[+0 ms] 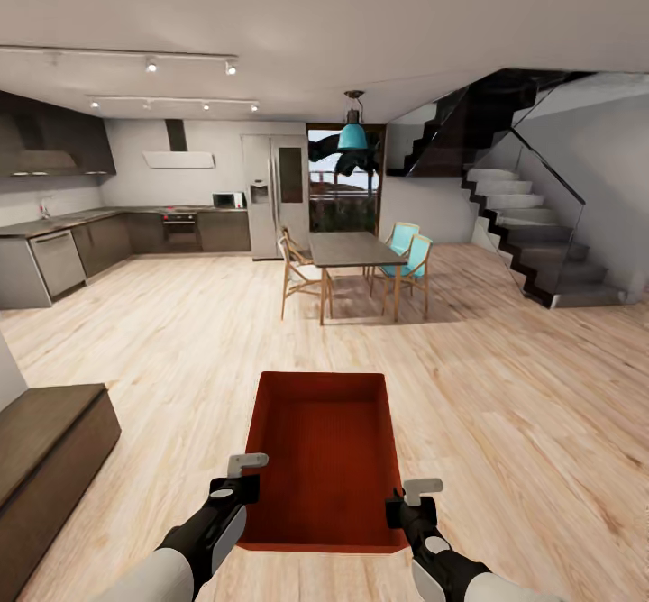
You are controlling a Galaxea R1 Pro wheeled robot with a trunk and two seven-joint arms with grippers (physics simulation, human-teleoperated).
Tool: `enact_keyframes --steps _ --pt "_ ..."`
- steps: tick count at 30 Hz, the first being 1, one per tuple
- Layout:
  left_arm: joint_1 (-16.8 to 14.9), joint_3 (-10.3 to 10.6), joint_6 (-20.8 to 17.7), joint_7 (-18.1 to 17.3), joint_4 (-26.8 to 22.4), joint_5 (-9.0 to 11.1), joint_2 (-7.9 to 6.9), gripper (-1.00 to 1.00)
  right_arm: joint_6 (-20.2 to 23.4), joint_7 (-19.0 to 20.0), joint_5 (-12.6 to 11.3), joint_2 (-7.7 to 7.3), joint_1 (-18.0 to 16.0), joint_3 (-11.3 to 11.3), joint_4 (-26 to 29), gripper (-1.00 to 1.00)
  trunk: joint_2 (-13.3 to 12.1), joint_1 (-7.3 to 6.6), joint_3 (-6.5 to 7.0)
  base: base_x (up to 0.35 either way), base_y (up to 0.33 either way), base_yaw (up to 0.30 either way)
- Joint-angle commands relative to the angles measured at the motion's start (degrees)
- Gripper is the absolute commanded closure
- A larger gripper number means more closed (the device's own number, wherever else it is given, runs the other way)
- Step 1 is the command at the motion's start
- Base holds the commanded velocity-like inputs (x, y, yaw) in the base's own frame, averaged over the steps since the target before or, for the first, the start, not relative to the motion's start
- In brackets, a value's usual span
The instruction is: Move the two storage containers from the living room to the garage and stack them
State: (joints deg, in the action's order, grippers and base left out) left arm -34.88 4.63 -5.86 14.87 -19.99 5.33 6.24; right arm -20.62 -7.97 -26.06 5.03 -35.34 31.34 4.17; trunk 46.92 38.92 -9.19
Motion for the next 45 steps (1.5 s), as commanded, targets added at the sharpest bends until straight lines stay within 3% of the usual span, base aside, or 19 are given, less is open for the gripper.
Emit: enact_keyframes --steps 1,45 --pt "-0.01 0.2 -0.47 0.95 -0.15 -0.41 -0.09 1.0 -0.47 -0.91 -1.37 -0.01 -0.08 -0.93 -0.13 1.0 0.06 0.04 -0.08 0.321 0.0 -0.243" --pt "-0.01 0.2 -0.47 0.95 -0.15 -0.41 -0.09 1.0 -0.47 -0.91 -1.37 -0.02 -0.08 -0.93 -0.13 1.0 0.06 0.04 -0.08 0.321 0.0 -0.243"
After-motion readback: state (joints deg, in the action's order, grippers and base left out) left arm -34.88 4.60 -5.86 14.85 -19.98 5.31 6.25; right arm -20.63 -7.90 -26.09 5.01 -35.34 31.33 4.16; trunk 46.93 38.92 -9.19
